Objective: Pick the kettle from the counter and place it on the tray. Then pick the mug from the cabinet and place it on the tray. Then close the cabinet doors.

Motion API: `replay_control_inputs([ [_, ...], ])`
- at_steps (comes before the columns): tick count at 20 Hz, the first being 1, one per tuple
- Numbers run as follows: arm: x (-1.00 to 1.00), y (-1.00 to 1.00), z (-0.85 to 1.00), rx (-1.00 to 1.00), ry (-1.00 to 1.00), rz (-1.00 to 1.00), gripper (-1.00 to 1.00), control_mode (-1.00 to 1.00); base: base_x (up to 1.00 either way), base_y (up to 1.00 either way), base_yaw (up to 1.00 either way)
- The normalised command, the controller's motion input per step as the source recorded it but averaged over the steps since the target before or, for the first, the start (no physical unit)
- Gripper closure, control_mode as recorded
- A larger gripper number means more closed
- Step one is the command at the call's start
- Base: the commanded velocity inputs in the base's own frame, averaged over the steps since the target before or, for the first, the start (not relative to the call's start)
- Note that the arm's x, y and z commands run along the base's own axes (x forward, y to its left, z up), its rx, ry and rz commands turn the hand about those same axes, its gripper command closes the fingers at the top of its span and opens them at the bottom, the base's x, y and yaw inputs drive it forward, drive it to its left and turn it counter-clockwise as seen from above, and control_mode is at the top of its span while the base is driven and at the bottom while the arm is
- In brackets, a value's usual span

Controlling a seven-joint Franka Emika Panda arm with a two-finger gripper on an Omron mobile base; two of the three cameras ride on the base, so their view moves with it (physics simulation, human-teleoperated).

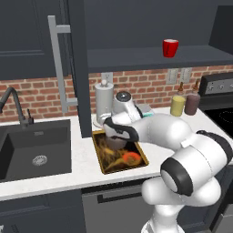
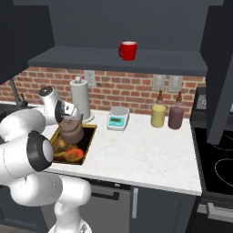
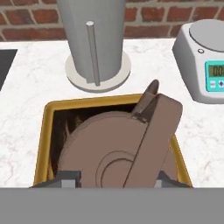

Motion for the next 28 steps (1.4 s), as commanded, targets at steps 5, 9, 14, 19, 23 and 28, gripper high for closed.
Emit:
replay_control_inputs([
  [5, 0.00, -0.20, -0.11, 0.00, 0.00, 0.00, -1.00, -1.00, 0.00, 0.00, 0.00],
  [9, 0.00, -0.14, -0.04, -0.01, 0.00, 0.00, -1.00, -1.00, 0.00, 0.00, 0.00],
  [14, 0.00, -0.02, 0.02, 0.00, 0.00, 0.00, -1.00, -1.00, 0.00, 0.00, 0.00],
  [19, 0.00, 0.00, 0.09, 0.00, 0.00, 0.00, -1.00, -1.00, 0.00, 0.00, 0.00],
  [23, 0.00, 0.02, 0.19, 0.00, 0.00, 0.00, -1.00, -1.00, 0.00, 0.00, 0.00],
  [28, -0.09, 0.07, 0.32, 0.00, 0.00, 0.00, -1.00, -1.00, 0.00, 0.00, 0.00],
])
